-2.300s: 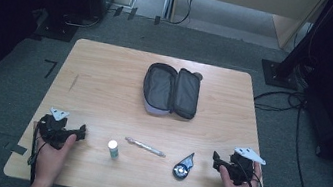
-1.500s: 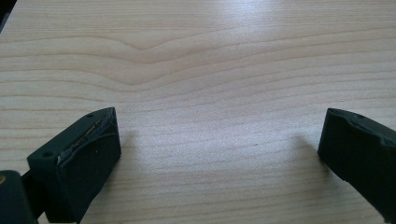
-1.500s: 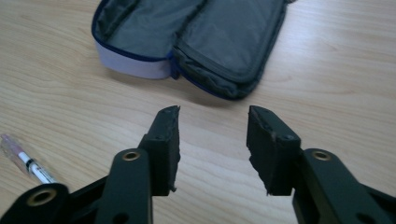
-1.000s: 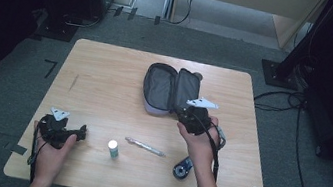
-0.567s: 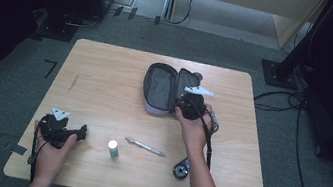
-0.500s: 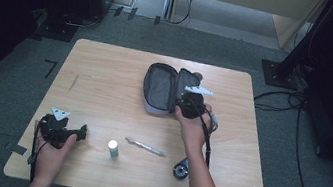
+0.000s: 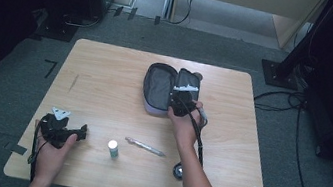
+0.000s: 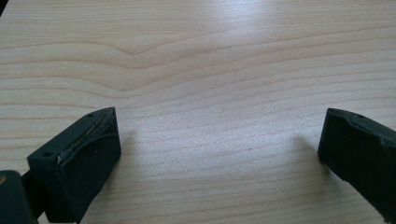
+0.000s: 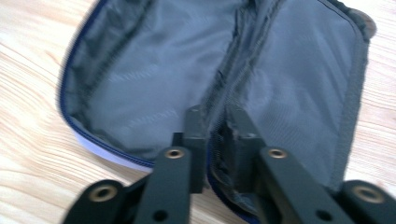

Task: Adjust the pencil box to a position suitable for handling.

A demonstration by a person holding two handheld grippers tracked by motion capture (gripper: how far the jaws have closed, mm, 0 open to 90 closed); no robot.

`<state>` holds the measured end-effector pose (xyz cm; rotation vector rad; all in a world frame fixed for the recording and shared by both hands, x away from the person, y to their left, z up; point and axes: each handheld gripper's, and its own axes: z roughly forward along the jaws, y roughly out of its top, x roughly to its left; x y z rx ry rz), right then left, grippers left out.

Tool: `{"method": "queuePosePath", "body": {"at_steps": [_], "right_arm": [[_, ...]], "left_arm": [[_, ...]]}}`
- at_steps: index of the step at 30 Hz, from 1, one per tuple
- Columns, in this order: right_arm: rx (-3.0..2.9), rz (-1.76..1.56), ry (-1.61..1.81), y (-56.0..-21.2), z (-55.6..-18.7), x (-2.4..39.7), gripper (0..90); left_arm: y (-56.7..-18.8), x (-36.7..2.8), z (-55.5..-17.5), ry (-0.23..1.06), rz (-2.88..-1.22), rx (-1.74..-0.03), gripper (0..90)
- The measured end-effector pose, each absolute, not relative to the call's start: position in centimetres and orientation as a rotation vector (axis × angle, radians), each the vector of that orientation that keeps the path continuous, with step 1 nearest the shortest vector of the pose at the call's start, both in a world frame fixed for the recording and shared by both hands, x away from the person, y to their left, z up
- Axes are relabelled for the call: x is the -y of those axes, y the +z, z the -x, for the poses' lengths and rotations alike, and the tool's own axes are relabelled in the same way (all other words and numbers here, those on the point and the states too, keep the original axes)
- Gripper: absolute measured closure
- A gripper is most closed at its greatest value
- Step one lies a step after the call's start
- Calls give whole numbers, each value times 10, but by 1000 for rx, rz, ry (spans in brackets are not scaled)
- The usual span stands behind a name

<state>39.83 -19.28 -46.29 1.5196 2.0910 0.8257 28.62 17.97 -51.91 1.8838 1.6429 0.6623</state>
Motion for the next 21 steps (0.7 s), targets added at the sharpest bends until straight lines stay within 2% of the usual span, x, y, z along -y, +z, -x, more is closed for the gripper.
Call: {"method": "queuePosePath", "body": {"at_steps": [6,13,19,21], "right_arm": [[-2153,-1422,735,-462,-400,199,896],[-2173,-1255,679,-455,-398,216,896],[-2157,-1274,659,-454,-396,236,893],[-2158,-1282,682,-455,-396,240,867]], "left_arm": [[-519,-180,-286,660,-1888,-1640,0],[-519,-180,-287,659,-1889,-1638,0],[-519,-180,-287,660,-1891,-1637,0],[-519,-180,-287,659,-1891,-1638,0]]}}
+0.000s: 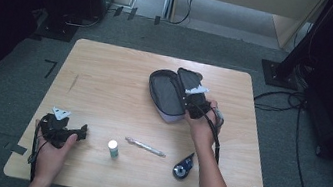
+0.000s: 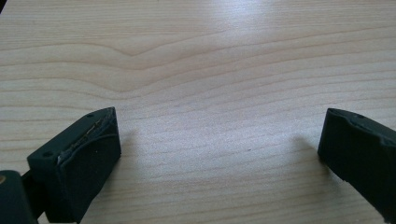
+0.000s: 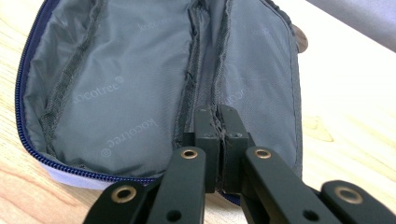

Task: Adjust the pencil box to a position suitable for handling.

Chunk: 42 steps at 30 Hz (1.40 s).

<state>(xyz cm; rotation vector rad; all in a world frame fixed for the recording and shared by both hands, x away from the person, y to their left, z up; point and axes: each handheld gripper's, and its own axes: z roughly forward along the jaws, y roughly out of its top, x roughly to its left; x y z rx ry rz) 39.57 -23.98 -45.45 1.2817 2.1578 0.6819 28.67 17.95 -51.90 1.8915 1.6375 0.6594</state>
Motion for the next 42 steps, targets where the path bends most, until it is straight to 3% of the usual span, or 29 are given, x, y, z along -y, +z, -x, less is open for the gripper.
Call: {"method": "queuePosePath", "body": {"at_steps": [6,12,18,28,31,40,42], "right_arm": [[-2035,-1471,709,-456,-389,238,511],[-1923,-1657,748,-458,-383,232,399],[-1807,-1748,737,-462,-372,227,367],[-1732,-1881,746,-483,-368,231,364],[-1735,-1893,747,-484,-370,234,398],[-1822,-1882,863,-488,-369,252,739],[-1853,-1861,873,-488,-370,253,777]], "left_arm": [[-519,-180,-287,659,-1892,-1636,0],[-519,-179,-287,659,-1892,-1637,0],[-519,-180,-287,659,-1892,-1636,0],[-519,-179,-287,658,-1894,-1635,0],[-519,-179,-287,657,-1893,-1635,0],[-519,-179,-287,657,-1891,-1635,0],[-519,-179,-287,657,-1892,-1635,0]]}}
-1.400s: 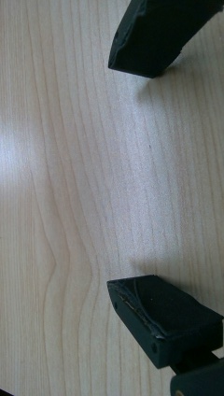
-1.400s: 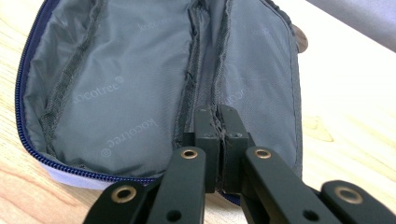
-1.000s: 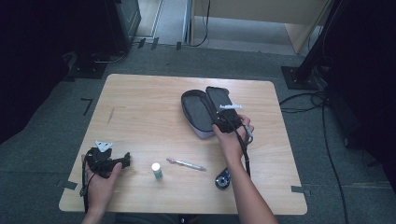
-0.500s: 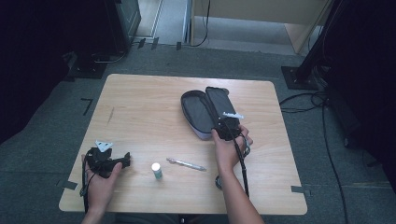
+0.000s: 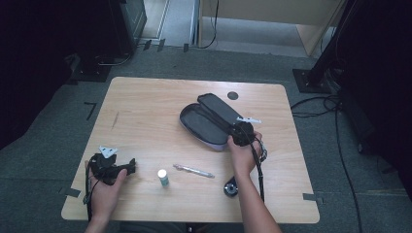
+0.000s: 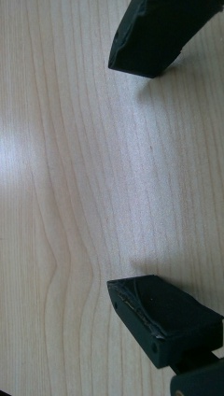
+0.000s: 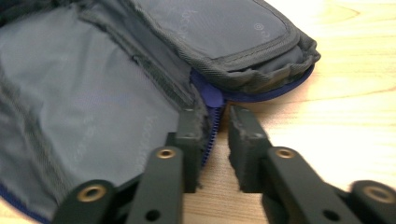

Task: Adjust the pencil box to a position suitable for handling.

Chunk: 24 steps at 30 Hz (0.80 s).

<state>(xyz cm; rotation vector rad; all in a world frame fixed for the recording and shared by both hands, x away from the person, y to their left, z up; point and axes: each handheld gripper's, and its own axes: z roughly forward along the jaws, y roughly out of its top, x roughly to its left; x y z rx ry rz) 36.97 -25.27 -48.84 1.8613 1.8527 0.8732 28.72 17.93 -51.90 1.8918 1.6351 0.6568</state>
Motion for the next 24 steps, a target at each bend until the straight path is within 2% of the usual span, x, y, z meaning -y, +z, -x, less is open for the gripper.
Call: {"method": "queuePosePath", "body": {"at_steps": [5,8,9,10,12,14,19,22,24], "right_arm": [[-1946,-1750,906,-490,-371,255,829],[-1990,-1652,915,-492,-373,256,832],[-2001,-1629,919,-492,-374,257,805],[-2007,-1629,922,-492,-375,258,735],[-1945,-1741,882,-491,-373,257,541],[-1899,-1826,890,-487,-369,257,510],[-1881,-1899,973,-480,-358,248,520],[-1904,-1902,959,-483,-355,244,583],[-1914,-1905,952,-487,-355,244,656]], "left_arm": [[-519,-179,-287,657,-1891,-1635,0],[-519,-179,-287,657,-1892,-1635,0],[-519,-179,-287,657,-1891,-1635,0],[-519,-179,-287,657,-1891,-1635,0],[-519,-179,-287,657,-1892,-1635,0],[-519,-179,-287,657,-1892,-1635,0],[-519,-179,-287,658,-1891,-1635,0],[-519,-179,-287,657,-1893,-1635,0],[-519,-179,-287,658,-1891,-1635,0]]}}
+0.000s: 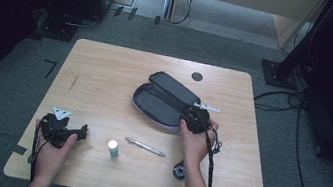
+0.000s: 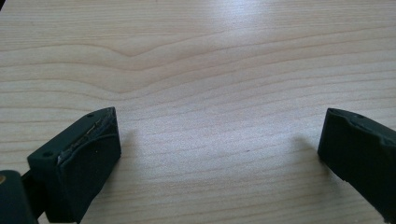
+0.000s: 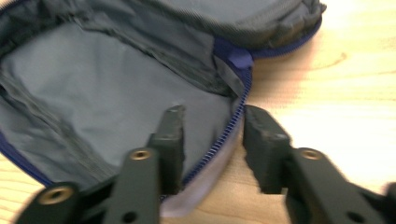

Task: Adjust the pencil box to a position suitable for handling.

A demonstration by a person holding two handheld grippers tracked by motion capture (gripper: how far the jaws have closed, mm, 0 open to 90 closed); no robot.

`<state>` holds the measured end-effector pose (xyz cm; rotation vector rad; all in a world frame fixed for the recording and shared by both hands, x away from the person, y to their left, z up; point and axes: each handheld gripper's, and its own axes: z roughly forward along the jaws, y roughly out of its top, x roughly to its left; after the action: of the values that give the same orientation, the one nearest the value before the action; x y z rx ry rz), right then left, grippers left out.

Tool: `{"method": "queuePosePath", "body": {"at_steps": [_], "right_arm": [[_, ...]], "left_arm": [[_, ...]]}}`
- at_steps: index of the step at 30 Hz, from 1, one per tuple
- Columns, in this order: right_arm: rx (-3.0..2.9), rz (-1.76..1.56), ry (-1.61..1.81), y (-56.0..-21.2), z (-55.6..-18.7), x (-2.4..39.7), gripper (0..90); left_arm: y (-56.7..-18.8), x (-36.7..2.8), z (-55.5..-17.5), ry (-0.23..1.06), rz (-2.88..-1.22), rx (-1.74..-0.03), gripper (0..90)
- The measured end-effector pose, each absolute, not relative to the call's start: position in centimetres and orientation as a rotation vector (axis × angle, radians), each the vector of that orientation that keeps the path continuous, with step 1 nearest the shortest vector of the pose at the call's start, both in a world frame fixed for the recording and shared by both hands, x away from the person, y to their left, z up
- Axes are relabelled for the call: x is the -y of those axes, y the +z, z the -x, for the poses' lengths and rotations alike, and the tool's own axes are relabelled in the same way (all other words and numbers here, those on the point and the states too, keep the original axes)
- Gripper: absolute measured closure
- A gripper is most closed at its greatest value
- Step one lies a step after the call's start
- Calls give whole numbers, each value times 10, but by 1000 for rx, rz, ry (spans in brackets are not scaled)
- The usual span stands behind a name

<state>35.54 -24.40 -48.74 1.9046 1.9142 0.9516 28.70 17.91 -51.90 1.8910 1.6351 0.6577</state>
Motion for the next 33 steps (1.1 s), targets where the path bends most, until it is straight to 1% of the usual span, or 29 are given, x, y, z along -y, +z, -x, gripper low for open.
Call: {"method": "queuePosePath", "body": {"at_steps": [2,7,12,15,17,19,21,25,30,33], "right_arm": [[-1928,-1908,969,-490,-356,246,721],[-1967,-1848,973,-492,-356,252,792],[-1999,-1750,995,-494,-359,255,827],[-2024,-1687,977,-493,-360,254,831],[-2023,-1668,979,-492,-361,253,804],[-2006,-1652,980,-490,-362,253,710],[-1985,-1660,999,-486,-361,254,650],[-1957,-1683,1023,-478,-356,256,625],[-1986,-1669,1034,-473,-347,253,620],[-1988,-1642,1074,-466,-339,255,580]], "left_arm": [[-519,-179,-287,657,-1894,-1634,0],[-519,-179,-287,657,-1891,-1635,0],[-519,-179,-287,657,-1895,-1634,0],[-519,-179,-287,657,-1894,-1634,0],[-519,-179,-287,657,-1891,-1634,0],[-519,-179,-288,656,-1894,-1633,0],[-519,-179,-288,655,-1893,-1633,0],[-519,-179,-288,654,-1894,-1633,0],[-519,-179,-288,655,-1893,-1632,0],[-519,-179,-288,654,-1893,-1631,0]]}}
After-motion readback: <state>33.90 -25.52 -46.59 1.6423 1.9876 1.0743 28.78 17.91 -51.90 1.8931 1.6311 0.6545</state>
